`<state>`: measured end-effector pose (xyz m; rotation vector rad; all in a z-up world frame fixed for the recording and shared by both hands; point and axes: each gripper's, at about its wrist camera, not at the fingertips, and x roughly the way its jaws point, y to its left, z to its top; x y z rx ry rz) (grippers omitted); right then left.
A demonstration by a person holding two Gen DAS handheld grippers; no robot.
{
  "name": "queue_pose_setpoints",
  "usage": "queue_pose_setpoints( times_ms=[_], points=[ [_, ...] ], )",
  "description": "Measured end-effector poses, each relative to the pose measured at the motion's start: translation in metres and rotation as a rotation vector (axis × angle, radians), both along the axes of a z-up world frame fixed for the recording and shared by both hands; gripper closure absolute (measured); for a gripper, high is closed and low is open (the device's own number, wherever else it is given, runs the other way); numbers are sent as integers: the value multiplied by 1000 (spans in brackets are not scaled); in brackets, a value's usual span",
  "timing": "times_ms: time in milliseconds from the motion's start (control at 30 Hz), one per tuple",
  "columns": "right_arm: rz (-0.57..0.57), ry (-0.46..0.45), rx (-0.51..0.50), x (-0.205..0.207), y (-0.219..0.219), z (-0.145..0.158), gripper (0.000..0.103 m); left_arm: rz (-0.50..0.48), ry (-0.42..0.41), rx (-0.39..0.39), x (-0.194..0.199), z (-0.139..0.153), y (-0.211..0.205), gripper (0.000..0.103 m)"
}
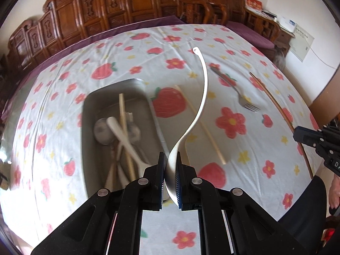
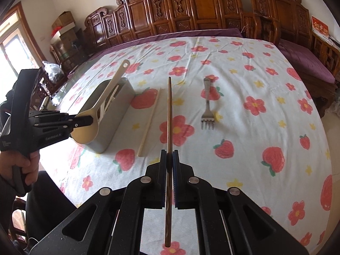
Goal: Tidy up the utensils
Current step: 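Carry the ladle into the tray and open the left tool while the right tool holds the chopstick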
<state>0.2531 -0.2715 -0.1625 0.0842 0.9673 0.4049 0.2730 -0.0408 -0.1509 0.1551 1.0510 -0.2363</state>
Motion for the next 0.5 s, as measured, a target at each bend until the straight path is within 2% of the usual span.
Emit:
queue_pose_setpoints(
  times_ms=[500],
  points=[
    [55, -9, 43, 9, 66, 17, 97, 165, 0, -52, 8, -9, 79, 95]
  ],
)
